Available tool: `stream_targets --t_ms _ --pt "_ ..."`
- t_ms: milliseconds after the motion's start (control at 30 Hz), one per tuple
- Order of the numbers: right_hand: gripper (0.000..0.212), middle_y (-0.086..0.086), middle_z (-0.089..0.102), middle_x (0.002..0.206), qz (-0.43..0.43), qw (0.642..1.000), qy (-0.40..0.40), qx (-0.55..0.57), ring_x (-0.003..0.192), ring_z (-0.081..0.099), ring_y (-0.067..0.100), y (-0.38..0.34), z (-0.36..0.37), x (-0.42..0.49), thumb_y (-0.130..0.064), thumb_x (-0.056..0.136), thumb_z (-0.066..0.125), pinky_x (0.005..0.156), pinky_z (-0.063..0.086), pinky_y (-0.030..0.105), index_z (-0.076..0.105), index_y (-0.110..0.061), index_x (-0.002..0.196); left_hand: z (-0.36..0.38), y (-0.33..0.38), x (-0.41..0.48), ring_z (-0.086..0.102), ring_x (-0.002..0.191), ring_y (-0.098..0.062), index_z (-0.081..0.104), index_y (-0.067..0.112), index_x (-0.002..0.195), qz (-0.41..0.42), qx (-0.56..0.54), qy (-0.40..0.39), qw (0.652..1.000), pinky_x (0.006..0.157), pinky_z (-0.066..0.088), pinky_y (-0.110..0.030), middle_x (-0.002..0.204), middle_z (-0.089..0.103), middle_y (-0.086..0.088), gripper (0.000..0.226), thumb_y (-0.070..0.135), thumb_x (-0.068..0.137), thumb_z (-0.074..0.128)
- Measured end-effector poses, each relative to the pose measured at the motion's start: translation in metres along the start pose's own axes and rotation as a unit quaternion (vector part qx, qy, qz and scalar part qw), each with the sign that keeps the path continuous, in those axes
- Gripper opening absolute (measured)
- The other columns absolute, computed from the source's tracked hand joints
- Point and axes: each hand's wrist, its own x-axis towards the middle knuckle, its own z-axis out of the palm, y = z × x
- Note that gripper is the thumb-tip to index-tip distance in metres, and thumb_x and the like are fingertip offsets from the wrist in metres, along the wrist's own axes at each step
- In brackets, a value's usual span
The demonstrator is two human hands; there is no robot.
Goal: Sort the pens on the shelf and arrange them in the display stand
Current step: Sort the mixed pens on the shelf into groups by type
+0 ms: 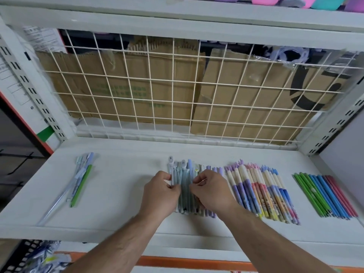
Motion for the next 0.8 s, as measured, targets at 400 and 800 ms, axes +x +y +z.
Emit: stream_targets --t_ms 400,800 --pt "0.01 -0.007 0.063 0.068 -0.037 0.995 0.05 -0.076 0.057 0.055 0.006 -0.004 0.002 -0.003 -0.022 0.086 0.066 0.057 0.047 0.022 0.06 -0.024 0.079 0.001 -0.008 0.006 0.06 0.048 -0.01 0.059 0.027 0.107 0.009 0.007 -0.06 0.998 0.045 0.05 -0.021 0.073 0.065 0.007 0.022 0.025 0.086 0.067" --pt "0.029 0.001 0.064 0.114 -0.171 0.937 0.096 -0.29 0.109 0.055 0.025 -0.029 0.035 -0.008 -0.031 0.088 0.062 0.086 0.043 0.033 0.066 -0.019 0.114 -0.032 -0.031 0.005 0.062 0.093 -0.015 0.061 0.023 0.12 0.047 0.096 -0.035 0.994 0.084 0.052 -0.031 0.097 0.061 0.009 0.038 0.028 0.083 0.061"
